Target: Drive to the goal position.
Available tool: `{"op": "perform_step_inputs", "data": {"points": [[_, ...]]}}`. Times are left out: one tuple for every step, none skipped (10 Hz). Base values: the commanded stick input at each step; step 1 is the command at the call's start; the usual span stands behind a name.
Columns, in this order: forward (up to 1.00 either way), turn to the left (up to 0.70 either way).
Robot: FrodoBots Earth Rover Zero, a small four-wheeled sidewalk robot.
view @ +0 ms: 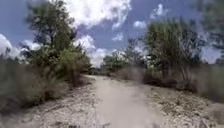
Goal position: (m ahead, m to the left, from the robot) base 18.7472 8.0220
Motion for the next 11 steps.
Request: {"op": "perform_step_inputs", "data": {"points": [[0.45, 0.0], [0.45, 0.0], [0.45, 0.0], [0.45, 0.0], [0.45, 0.0], [0.45, 0.0], [0.45, 0.0], [0.45, 0.0], [0.45, 0.0], [0.45, 0.0], [0.45, 0.0]]}}
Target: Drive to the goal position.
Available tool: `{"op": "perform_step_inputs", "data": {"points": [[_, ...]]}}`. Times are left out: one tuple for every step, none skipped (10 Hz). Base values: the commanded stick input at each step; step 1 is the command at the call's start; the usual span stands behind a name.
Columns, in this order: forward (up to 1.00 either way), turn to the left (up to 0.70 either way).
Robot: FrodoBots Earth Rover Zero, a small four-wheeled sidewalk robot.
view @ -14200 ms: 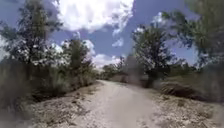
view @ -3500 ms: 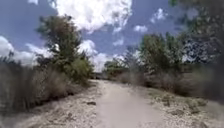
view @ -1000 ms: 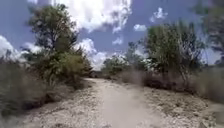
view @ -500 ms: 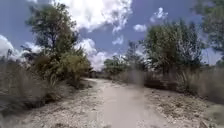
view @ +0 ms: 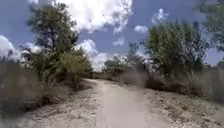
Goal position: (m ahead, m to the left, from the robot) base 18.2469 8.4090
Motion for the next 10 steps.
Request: {"op": "perform_step_inputs", "data": {"points": [[0.45, 0.0], [0.45, 0.0], [0.45, 0.0], [0.45, 0.0], [0.45, 0.0], [0.45, 0.0], [0.45, 0.0], [0.45, 0.0], [0.45, 0.0], [0.45, 0.0]]}}
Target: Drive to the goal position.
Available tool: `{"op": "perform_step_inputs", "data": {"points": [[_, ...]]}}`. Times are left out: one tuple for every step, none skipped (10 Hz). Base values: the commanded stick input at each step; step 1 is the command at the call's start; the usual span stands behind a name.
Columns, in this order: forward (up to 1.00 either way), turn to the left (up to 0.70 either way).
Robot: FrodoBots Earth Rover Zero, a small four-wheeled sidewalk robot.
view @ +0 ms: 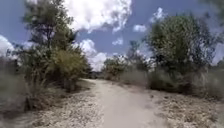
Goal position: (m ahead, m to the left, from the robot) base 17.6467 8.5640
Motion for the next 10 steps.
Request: {"op": "perform_step_inputs", "data": {"points": [[0.45, 0.0], [0.45, 0.0], [0.45, 0.0], [0.45, 0.0], [0.45, 0.0], [0.45, 0.0], [0.45, 0.0], [0.45, 0.0], [0.45, 0.0], [0.45, 0.0]]}}
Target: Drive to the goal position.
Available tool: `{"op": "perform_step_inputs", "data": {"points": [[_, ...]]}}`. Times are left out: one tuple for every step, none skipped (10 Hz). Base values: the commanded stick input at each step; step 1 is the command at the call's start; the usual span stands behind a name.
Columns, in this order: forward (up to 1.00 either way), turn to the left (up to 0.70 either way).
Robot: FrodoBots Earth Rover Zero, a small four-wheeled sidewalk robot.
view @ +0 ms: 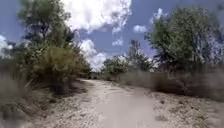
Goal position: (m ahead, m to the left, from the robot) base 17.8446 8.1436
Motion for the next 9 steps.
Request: {"op": "perform_step_inputs", "data": {"points": [[0.45, 0.0], [0.45, 0.0], [0.45, 0.0], [0.45, 0.0], [0.45, 0.0], [0.45, 0.0], [0.45, 0.0], [0.45, 0.0], [0.45, 0.0]]}}
